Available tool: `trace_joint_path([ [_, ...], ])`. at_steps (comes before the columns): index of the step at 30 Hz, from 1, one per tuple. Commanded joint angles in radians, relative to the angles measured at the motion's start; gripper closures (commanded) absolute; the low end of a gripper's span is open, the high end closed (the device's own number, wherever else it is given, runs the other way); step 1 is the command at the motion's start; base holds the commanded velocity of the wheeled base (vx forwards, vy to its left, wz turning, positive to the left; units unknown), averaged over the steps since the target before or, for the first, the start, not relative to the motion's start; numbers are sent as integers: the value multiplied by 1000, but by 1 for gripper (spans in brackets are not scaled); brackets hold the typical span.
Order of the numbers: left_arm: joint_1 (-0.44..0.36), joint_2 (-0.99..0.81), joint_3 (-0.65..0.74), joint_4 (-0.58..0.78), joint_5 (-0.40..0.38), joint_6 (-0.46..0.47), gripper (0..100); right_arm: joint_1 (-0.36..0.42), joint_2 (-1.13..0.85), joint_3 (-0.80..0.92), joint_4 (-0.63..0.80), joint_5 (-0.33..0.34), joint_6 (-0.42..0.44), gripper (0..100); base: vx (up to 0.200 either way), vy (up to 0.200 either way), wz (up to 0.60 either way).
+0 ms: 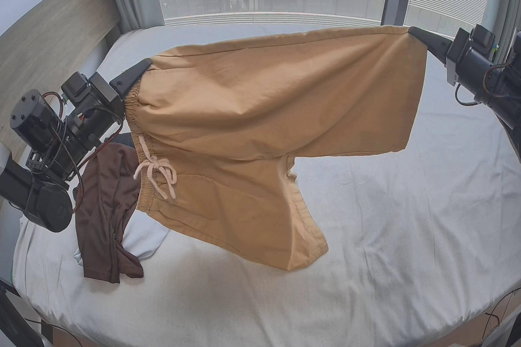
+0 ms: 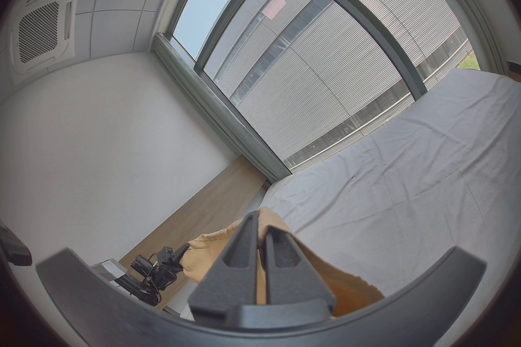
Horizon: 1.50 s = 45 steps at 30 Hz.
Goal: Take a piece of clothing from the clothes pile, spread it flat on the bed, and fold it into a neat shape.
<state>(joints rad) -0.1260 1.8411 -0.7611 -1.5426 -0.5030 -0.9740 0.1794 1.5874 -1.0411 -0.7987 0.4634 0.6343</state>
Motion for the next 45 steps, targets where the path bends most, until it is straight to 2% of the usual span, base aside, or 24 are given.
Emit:
trace_joint_path([
  [1, 2, 0, 17, -1, 0, 0, 100, -1, 26, 9, 0, 0, -1, 100, 0, 0, 0],
  [9, 14, 6, 23, -1, -2, 1, 100, -23, 28, 56, -11, 1, -4, 100, 0, 0, 0],
  [21, 14, 60, 16, -1, 0, 32, 100, -47, 112, 110, -145, 1, -4, 100, 0, 0, 0],
  [28, 9, 125, -27, -1, 1, 90, 100, -49, 203, 108, -223, -2, -1, 100, 0, 0, 0],
  [37, 6, 224, -142, 12, 11, 90, 100, -70, 345, 38, -289, -9, 5, 100, 0, 0, 0],
  [45, 12, 325, -234, 12, 12, 92, 100, -72, 459, -99, -293, -12, 64, 100, 0, 0, 0],
])
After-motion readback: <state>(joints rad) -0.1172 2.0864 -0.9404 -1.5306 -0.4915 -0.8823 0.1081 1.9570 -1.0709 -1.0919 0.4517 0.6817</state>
